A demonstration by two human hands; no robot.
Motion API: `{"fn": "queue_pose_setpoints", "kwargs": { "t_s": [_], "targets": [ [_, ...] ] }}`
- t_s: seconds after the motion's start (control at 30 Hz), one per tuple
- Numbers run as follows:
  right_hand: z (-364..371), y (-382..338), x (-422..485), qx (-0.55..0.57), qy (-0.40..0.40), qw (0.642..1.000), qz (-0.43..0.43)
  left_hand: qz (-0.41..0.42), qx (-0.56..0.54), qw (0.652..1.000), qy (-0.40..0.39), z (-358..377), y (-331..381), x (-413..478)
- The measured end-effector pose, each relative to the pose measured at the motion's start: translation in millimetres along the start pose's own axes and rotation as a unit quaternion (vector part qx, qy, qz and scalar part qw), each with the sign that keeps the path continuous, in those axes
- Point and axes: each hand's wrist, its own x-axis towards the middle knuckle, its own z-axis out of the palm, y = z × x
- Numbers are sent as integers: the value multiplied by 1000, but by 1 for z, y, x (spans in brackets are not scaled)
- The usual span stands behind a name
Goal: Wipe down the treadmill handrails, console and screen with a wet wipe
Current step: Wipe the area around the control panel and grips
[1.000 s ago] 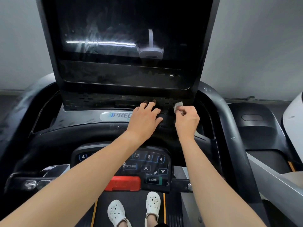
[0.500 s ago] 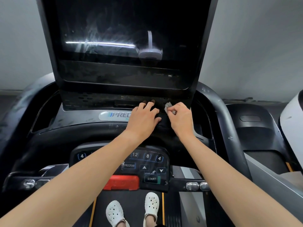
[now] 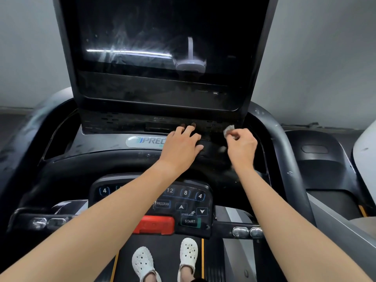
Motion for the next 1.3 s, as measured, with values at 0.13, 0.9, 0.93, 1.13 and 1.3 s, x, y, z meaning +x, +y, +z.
{"fn": "queue_pose_setpoints", "kwargs": {
  "t_s": [0.13, 0.9, 0.93, 1.13, 1.3],
  "targets": [
    [10, -8, -16, -2, 9, 1000, -9, -1, 2, 1000, 5, 0, 1, -1],
    [10, -9, -5, 24, 52, 998, 12, -3, 5, 1000, -1, -1, 4, 1],
    [13, -12, -6, 26, 56, 998, 14, -3, 8, 1000, -1, -1, 4, 1],
    [18, -17, -6, 25, -16, 998, -50, -3, 8, 1000, -5, -2, 4, 1],
    [12, -9, -5, 53, 53, 997, 22, -4, 12, 1000, -4, -1, 4, 1]
  ]
}}
